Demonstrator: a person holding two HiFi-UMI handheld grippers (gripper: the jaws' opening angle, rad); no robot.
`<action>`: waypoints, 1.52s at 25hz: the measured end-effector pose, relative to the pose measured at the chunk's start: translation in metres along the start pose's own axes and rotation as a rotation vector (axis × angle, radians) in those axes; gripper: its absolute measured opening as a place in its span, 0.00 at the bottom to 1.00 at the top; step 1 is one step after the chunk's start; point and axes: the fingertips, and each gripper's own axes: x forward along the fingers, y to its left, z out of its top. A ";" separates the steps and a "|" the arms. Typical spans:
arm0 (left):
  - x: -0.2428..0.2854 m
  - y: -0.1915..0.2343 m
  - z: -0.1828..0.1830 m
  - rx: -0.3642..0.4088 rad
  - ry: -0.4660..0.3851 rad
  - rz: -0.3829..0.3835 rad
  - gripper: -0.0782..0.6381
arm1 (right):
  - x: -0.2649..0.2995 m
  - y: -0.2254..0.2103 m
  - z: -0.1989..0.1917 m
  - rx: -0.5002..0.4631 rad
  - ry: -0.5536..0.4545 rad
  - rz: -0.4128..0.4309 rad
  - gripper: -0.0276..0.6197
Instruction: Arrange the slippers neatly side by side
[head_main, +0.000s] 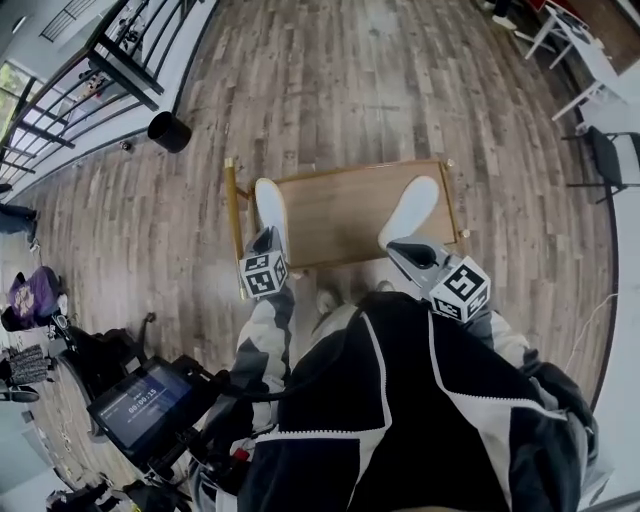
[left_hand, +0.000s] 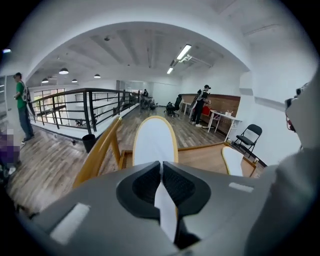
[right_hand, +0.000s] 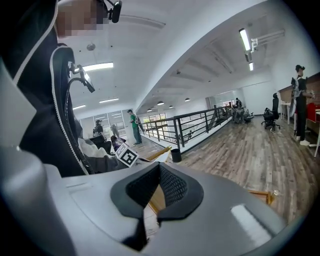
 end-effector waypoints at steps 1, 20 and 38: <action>0.011 0.005 -0.007 -0.009 0.032 0.005 0.14 | -0.002 -0.003 -0.001 0.004 0.003 -0.013 0.05; 0.087 0.016 -0.068 0.042 0.297 -0.022 0.21 | -0.046 -0.008 -0.017 0.044 0.028 -0.181 0.05; 0.026 -0.058 0.026 0.096 0.005 -0.222 0.36 | -0.014 -0.006 -0.005 0.026 -0.012 -0.070 0.05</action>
